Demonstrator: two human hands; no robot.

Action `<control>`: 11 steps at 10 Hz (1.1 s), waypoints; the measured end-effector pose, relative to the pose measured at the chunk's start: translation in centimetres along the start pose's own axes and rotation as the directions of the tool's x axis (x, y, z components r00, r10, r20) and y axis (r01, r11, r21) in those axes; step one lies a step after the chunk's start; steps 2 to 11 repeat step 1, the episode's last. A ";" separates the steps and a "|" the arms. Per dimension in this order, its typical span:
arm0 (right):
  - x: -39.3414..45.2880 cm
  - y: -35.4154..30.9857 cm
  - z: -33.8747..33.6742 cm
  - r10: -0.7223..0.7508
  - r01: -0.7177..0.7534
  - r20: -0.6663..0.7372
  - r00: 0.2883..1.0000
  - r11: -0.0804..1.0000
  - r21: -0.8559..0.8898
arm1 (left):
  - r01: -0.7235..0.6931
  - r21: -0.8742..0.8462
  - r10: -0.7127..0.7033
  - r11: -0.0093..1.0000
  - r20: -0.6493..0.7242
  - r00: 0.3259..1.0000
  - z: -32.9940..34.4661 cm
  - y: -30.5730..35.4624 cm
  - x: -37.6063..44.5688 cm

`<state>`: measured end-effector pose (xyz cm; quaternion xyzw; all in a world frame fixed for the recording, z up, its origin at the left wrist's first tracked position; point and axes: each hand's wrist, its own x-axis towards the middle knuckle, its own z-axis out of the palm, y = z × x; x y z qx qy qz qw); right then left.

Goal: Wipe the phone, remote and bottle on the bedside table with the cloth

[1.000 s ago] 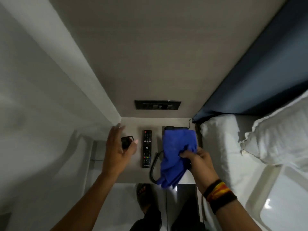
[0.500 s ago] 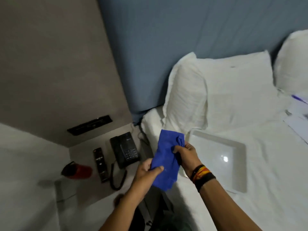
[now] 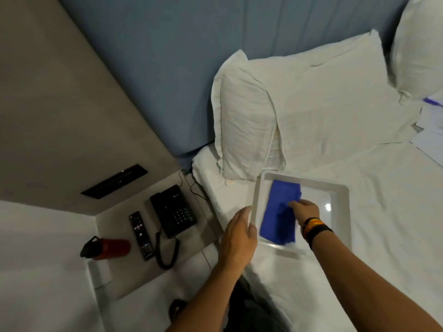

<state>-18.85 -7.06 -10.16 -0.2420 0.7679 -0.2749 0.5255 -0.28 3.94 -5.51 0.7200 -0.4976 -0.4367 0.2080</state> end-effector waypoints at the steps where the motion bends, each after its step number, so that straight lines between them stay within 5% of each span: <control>1: -3.2 1.8 -0.8 -0.064 0.066 0.038 0.997 0.997 -0.048 | -0.159 0.206 0.194 0.966 -0.164 0.967 -4.0 -1.3 -0.8; 11: -3.2 1.8 -0.8 -0.064 0.066 0.038 0.997 0.997 -0.048 | -0.159 0.206 0.194 0.966 -0.164 0.967 -4.0 -1.3 -0.8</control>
